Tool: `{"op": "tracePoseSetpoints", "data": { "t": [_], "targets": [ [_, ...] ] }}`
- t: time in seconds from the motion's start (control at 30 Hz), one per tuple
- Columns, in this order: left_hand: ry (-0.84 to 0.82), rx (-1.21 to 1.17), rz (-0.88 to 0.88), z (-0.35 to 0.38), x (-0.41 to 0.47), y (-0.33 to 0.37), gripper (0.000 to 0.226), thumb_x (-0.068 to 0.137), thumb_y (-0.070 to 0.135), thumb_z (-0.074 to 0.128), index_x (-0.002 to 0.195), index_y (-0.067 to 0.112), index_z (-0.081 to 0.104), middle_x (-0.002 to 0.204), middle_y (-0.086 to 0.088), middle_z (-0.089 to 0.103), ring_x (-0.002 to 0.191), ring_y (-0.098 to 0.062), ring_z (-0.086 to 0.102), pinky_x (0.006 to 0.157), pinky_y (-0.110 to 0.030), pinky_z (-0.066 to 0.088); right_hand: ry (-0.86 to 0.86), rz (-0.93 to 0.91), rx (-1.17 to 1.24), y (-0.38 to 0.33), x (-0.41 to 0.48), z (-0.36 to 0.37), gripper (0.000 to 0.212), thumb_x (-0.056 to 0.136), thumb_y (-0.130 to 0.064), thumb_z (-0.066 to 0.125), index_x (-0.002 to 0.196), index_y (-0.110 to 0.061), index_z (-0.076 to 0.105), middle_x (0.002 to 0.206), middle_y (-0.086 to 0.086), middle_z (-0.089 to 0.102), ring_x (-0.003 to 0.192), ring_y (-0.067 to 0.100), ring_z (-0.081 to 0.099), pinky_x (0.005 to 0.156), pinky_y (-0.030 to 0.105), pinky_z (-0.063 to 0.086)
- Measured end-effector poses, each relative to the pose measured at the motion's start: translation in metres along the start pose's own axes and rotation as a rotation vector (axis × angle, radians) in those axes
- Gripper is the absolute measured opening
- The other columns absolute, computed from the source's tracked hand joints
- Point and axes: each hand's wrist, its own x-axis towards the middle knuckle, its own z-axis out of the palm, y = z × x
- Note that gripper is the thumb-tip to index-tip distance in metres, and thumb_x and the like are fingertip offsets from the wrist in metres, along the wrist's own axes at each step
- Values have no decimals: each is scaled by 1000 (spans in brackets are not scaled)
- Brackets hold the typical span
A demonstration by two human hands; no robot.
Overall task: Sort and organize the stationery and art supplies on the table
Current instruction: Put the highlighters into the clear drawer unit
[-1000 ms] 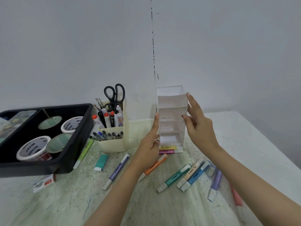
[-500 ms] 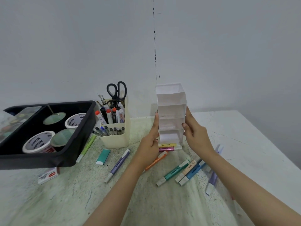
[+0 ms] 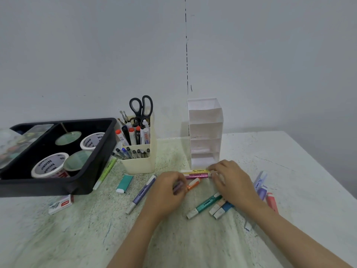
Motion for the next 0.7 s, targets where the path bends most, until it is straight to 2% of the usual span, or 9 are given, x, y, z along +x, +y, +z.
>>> {"op": "tracePoseSetpoints", "data": {
  "t": [0.07,0.17,0.27,0.33,0.43,0.6,0.7],
  "targets": [
    [-6,125,55,2,-9,-8,22,84,22,66,106,27,67,111,15,58,106,-1,45,88,-9,34,-69,-157,-103,0,-1,4,21,80,-9,69,98,-18,73,85,-3,65,76,19,58,55,23,38],
    [37,160,58,2,-19,-11,35,87,24,64,122,27,62,126,12,53,118,-4,42,101,-17,31,-81,-214,-163,-1,2,8,18,71,-8,75,87,-17,75,75,-3,64,66,19,58,52,25,42],
    [60,186,49,3,-25,-10,35,89,24,61,124,27,61,133,10,49,125,-7,38,104,-17,25,-124,-188,-163,-3,8,4,9,83,-14,65,89,-16,71,81,-1,67,75,22,58,63,29,43],
    [69,183,82,3,-27,-11,30,88,22,62,118,25,64,130,12,50,123,-4,38,107,-20,29,-170,-177,-166,-5,9,3,15,90,-20,56,99,-16,69,92,0,68,87,22,56,74,30,41],
    [83,143,126,2,-33,-11,26,89,18,61,113,27,66,117,20,50,112,5,39,98,-11,28,-172,-173,-138,-7,8,4,22,92,-23,57,111,-19,68,100,1,68,93,21,55,79,30,39],
    [144,47,114,-5,-38,-9,24,88,14,63,107,27,67,92,24,55,88,7,52,76,-4,38,-232,-83,-137,-9,6,4,29,97,-25,47,121,-20,62,110,2,61,101,19,49,83,25,35],
    [242,-173,-34,-10,-38,-5,27,81,8,71,95,30,68,91,21,64,89,8,56,71,-5,43,-221,10,-18,-10,2,0,21,94,-21,52,113,-20,60,104,-2,59,90,12,45,72,20,33]
  ]
}}
